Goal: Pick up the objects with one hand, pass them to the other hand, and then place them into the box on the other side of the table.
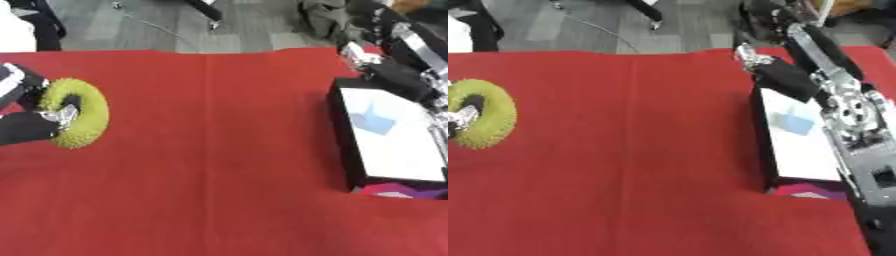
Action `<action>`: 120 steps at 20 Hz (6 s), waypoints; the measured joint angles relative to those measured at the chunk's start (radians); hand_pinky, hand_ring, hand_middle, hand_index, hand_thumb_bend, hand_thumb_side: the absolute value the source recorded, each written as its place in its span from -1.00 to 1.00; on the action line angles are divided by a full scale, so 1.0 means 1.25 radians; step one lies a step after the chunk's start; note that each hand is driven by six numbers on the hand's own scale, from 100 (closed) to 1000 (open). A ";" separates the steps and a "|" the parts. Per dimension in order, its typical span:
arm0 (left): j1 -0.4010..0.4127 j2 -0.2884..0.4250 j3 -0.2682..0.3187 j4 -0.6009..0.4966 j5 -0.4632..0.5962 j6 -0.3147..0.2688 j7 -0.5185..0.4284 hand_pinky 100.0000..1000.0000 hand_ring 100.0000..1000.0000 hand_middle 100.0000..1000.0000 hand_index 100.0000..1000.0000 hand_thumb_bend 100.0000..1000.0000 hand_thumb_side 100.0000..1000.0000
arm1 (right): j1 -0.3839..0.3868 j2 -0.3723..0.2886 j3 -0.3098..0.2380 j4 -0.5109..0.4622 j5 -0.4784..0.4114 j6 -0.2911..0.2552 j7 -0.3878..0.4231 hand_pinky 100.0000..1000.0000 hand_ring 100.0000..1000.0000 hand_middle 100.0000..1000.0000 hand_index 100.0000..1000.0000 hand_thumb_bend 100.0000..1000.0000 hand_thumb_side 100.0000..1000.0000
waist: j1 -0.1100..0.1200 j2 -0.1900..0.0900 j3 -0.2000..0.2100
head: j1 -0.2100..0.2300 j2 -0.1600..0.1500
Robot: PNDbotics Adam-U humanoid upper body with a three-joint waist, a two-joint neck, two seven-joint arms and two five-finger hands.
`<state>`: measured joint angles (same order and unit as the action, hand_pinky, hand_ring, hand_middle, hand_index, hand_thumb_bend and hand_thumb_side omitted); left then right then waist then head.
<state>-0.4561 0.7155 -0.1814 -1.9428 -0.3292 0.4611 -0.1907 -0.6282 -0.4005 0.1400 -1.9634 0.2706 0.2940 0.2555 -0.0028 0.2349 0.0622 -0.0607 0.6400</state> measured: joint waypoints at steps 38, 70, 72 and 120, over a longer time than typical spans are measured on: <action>0.014 -0.171 -0.111 0.072 0.266 -0.368 0.293 -0.16 -0.36 -0.53 -0.39 -1.00 0.04 | -0.174 0.249 0.244 0.102 0.426 -0.227 0.301 1.00 1.00 0.96 1.00 -1.00 -0.88 | -0.021 0.000 0.012 | -0.060 0.010; 0.003 -0.197 -0.128 0.031 0.319 -0.416 0.286 -0.16 -0.36 -0.54 -0.39 -1.00 0.08 | -0.188 0.311 0.248 0.171 0.417 -0.083 0.218 0.75 0.88 -0.03 0.16 -1.00 -0.99 | -0.019 0.010 0.016 | -0.075 0.013; 0.003 -0.198 -0.128 0.034 0.322 -0.416 0.287 -0.16 -0.36 -0.52 -0.35 -1.00 0.05 | -0.187 0.311 0.249 0.173 0.384 -0.058 0.195 0.74 0.88 -0.05 0.06 -1.00 -0.93 | -0.019 0.010 0.016 | -0.076 0.013; 0.110 -0.084 0.065 0.067 0.179 -0.242 0.565 0.32 0.34 0.34 0.63 -1.00 0.34 | 0.059 -0.085 -0.156 0.227 0.243 0.211 -0.206 0.70 0.85 -0.01 0.10 -1.00 -0.95 | -0.012 0.010 -0.010 | -0.171 -0.008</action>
<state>-0.3184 0.6104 -0.1000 -1.8587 -0.1059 0.1591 0.5151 -0.5548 -0.5062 -0.0552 -1.6800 0.5738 0.5572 -0.0021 -0.0172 0.2473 0.0499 -0.2744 0.6295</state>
